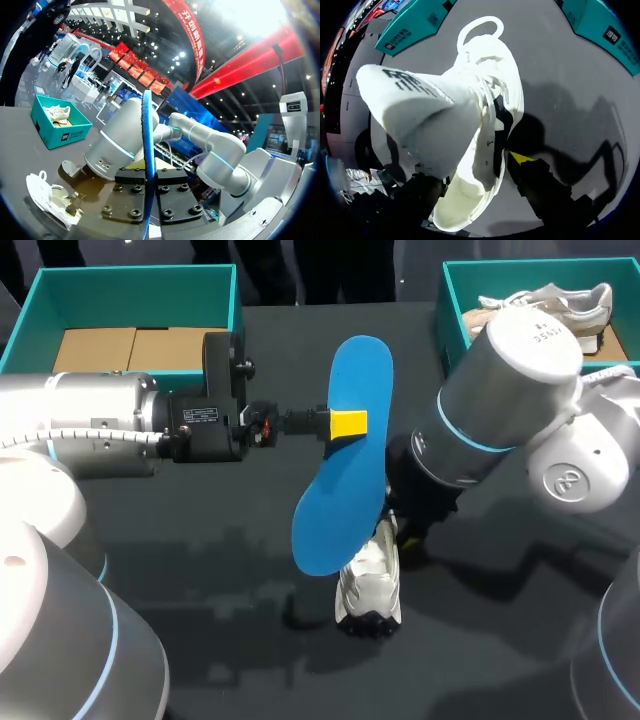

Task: Take the shoe out of the shoebox, open the shoe tongue, remove and reinsert the insole, then place the shoe into the shoebox

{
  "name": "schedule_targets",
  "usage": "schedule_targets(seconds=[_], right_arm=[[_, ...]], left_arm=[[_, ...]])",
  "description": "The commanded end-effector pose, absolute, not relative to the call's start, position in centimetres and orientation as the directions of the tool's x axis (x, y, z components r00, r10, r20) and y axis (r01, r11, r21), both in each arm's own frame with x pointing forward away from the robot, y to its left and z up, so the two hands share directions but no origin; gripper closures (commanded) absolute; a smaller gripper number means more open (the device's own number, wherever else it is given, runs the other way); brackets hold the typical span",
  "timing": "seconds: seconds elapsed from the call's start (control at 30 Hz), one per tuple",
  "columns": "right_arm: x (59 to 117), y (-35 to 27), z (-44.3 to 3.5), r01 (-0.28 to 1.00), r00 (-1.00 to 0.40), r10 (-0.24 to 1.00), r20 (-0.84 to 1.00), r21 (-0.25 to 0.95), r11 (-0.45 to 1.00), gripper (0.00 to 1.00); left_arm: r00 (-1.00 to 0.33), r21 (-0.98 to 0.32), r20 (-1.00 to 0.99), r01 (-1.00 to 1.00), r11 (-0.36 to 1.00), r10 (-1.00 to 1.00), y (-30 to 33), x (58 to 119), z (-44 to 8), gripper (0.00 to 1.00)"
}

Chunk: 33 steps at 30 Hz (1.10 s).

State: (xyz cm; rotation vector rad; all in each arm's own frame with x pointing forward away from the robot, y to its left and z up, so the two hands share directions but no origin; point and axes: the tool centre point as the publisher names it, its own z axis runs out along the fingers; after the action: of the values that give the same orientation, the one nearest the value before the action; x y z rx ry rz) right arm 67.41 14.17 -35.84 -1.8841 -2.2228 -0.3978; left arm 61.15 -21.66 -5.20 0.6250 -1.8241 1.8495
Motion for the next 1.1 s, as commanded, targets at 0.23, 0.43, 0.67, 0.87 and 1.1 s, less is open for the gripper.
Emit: schedule_targets(seconds=[0.23, 0.43, 0.67, 0.87, 1.1], right_arm=[[66.6, 11.2, -32.4, 0.973, -0.221, 0.89, 0.399, 0.155, 0.172, 0.0], [66.6, 11.2, -32.4, 0.973, -0.221, 0.89, 0.399, 0.155, 0.172, 0.0], [67.5, 10.3, -30.9, 0.966, -0.245, 0.814, 0.527, 0.201, 0.161, 0.0], [67.3, 9.4, -29.3, 0.972, -0.229, 0.741, 0.631, 0.189, 0.139, 0.0], [67.0, 9.5, -27.6, 0.973, -0.228, 0.658, 0.717, 0.197, 0.123, 0.0]], left_arm=[[-0.789, -0.788, 0.615, -0.615, -0.012, 0.01, -21.8, 61.0, -5.3, 1.0], [-0.789, -0.788, 0.615, -0.615, -0.012, 0.01, -21.8, 61.0, -5.3, 1.0], [-0.789, -0.788, 0.615, -0.615, -0.012, 0.01, -21.8, 61.0, -5.3, 1.0], [-0.911, -0.911, 0.412, -0.412, -0.026, 0.004, -21.0, 61.3, -4.6, 1.0], [-0.999, -0.999, 0.041, -0.042, -0.031, 0.032, -20.3, 62.2, -4.4, 1.0]])
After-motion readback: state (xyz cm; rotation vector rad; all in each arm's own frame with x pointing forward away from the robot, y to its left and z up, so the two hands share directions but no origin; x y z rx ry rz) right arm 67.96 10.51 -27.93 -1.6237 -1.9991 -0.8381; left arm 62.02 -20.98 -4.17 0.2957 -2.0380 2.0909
